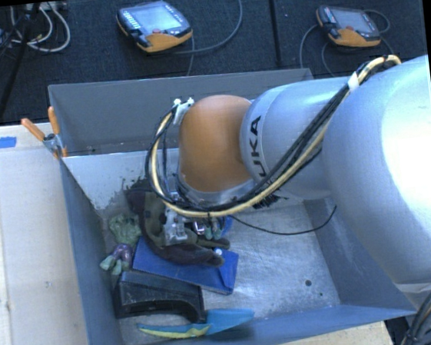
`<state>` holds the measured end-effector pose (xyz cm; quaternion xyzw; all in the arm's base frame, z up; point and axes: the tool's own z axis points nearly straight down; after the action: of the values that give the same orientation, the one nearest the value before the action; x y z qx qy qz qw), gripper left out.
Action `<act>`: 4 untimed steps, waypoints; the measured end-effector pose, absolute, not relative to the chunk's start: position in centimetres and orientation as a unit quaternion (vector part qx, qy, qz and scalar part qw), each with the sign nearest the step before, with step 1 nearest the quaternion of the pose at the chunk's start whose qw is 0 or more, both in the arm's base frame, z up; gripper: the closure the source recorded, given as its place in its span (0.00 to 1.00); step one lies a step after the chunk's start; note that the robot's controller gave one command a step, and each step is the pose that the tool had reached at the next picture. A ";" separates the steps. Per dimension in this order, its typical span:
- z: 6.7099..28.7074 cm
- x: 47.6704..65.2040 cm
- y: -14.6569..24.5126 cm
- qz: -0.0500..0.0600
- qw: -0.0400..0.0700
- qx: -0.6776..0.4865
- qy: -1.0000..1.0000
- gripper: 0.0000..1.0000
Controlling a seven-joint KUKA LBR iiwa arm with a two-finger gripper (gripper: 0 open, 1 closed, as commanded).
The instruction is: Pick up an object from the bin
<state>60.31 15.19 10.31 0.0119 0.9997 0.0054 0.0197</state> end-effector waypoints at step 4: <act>10.3 60.3 15.2 0.006 0.020 0.013 1.000 1.00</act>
Offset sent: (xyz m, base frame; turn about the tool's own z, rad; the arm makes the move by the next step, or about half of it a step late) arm -0.0032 -0.0323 0.0915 -0.2541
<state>60.31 15.17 10.31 0.0128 0.9997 0.0056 0.0196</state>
